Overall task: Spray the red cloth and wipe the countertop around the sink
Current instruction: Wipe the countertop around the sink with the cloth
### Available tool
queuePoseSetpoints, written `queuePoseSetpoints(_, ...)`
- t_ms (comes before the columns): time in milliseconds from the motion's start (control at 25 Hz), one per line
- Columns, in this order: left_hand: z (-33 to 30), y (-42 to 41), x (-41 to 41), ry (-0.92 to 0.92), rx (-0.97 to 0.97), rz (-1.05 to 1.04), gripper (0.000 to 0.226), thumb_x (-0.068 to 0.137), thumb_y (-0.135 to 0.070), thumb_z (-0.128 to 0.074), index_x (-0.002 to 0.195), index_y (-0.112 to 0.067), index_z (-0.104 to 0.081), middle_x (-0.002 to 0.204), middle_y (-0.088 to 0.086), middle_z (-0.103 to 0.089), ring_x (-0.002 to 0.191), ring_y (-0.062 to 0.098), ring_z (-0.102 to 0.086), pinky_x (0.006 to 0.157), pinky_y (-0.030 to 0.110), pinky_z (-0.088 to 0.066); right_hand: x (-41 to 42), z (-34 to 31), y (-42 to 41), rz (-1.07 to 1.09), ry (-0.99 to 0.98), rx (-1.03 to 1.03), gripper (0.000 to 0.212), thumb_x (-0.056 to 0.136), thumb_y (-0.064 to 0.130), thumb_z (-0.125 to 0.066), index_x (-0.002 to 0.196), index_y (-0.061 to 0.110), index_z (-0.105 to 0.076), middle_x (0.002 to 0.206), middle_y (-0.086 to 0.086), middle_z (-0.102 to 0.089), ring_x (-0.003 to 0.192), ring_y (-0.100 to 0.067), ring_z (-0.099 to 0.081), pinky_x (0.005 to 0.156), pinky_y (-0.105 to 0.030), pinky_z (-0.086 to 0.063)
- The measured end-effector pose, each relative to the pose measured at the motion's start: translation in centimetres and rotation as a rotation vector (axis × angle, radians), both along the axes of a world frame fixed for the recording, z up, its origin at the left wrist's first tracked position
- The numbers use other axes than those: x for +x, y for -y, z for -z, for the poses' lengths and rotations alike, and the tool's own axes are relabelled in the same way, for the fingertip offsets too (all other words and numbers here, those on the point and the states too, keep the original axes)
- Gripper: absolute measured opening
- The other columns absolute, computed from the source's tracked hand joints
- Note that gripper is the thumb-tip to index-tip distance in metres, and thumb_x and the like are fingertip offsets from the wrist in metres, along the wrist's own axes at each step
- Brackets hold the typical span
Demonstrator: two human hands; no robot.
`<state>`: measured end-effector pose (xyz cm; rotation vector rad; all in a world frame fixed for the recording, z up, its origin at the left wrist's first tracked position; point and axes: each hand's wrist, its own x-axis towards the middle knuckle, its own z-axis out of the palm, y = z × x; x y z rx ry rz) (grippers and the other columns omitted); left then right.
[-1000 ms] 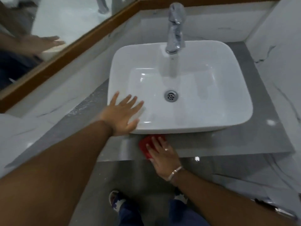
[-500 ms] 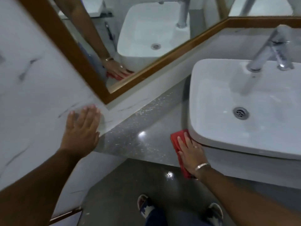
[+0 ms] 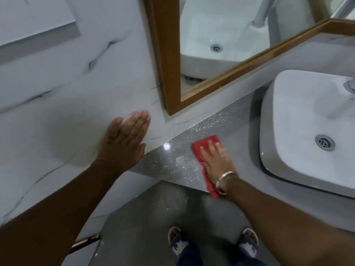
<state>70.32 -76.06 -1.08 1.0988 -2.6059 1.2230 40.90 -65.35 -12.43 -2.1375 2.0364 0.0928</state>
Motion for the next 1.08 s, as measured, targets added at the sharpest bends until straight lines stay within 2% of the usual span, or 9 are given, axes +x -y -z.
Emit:
queuePoseSetpoints(80,-0.3,-0.2,0.0,0.004,-0.007,0.006,0.078,0.086,-0.040,-0.048,0.153,-0.006,-0.029,0.160,0.013,-0.022,0.146,0.028,-0.023,0.117,0.047,-0.010,3.0,0.5,-1.9,-0.375,0.019,-0.008,0.061,0.084,0.038,-0.060,0.142,0.025,-0.047,0.149,-0.012,-0.046,0.137,-0.037,-0.037,0.105,-0.049,-0.040)
queuePoseSetpoints(160,-1.1,-0.4,0.1,0.044,-0.002,0.022,0.079,0.084,-0.038,-0.051,0.153,-0.005,-0.029,0.160,0.013,-0.023,0.146,0.026,-0.023,0.116,0.045,-0.015,-0.9,0.5,-4.7,-0.592,0.042,0.087,0.060,0.091,0.039,-0.049,0.147,0.034,-0.031,0.157,-0.005,-0.034,0.143,-0.033,-0.030,0.111,-0.049,-0.035)
queuePoseSetpoints(280,-3.6,-0.4,0.8,0.193,-0.029,0.090,0.073,0.087,-0.030,-0.047,0.153,-0.005,-0.031,0.160,0.012,-0.028,0.146,0.026,-0.028,0.116,0.045,-0.017,-6.7,0.9,-1.4,-0.416,-0.003,0.163,0.062,0.096,0.032,-0.040,0.151,0.039,-0.011,0.164,0.001,-0.011,0.150,-0.029,-0.011,0.117,-0.042,-0.020)
queuePoseSetpoints(400,-6.6,0.3,1.0,0.352,-0.091,0.173,0.063,0.092,-0.024,-0.039,0.152,-0.005,-0.032,0.158,0.014,-0.033,0.145,0.029,-0.035,0.118,0.048,-0.014,-1.6,0.3,4.9,-0.191,-0.046,0.103,0.062,0.097,0.032,-0.036,0.154,0.028,-0.012,0.164,-0.006,-0.008,0.149,-0.035,-0.001,0.119,-0.048,-0.006)
queuePoseSetpoints(440,-7.5,0.7,0.7,0.416,-0.111,0.194,0.063,0.093,-0.024,-0.039,0.152,-0.005,-0.031,0.159,0.015,-0.033,0.145,0.031,-0.034,0.119,0.051,-0.010,1.5,0.5,5.1,-0.318,-0.100,0.038,0.061,0.098,0.034,-0.035,0.154,0.023,-0.014,0.164,-0.008,-0.011,0.148,-0.040,-0.001,0.120,-0.055,0.000)
queuePoseSetpoints(560,-10.2,2.4,-0.3,0.564,-0.168,0.233,0.067,0.095,-0.032,-0.042,0.155,-0.008,-0.024,0.161,0.016,-0.028,0.146,0.033,-0.030,0.119,0.054,-0.003,4.8,0.6,-0.2,-0.815,-0.214,0.043,0.060,0.091,0.039,-0.049,0.147,0.022,-0.036,0.157,-0.004,-0.035,0.145,-0.043,-0.015,0.116,-0.061,-0.014)
queuePoseSetpoints(680,-11.9,3.4,-0.8,0.655,-0.147,0.252,0.082,0.090,-0.051,-0.038,0.156,-0.007,-0.018,0.162,0.019,-0.023,0.146,0.035,-0.029,0.118,0.053,-0.006,-2.8,2.0,-3.6,-0.312,0.026,-0.085,0.078,0.072,0.031,-0.065,0.145,0.028,-0.038,0.153,-0.004,-0.040,0.138,-0.034,-0.040,0.110,-0.049,-0.033)
queuePoseSetpoints(880,-11.2,4.1,-0.6,0.620,-0.131,0.285,0.090,0.090,-0.063,-0.039,0.156,-0.005,-0.018,0.161,0.026,-0.014,0.147,0.042,-0.017,0.117,0.062,-0.002,-5.3,1.7,1.1,0.600,0.182,-0.029,0.070,0.092,0.029,-0.052,0.152,0.008,-0.021,0.161,-0.017,-0.019,0.147,-0.037,-0.018,0.118,-0.047,-0.021)
queuePoseSetpoints(1080,-10.5,4.8,-0.1,0.610,-0.135,0.307,0.090,0.089,-0.061,-0.038,0.155,-0.003,-0.018,0.162,0.028,-0.012,0.148,0.046,-0.010,0.118,0.062,0.002,-9.5,-0.8,13.0,1.183,0.401,-0.085,0.066,0.088,0.028,-0.060,0.144,0.006,-0.035,0.159,-0.017,-0.026,0.144,-0.035,-0.023,0.116,-0.047,-0.020)
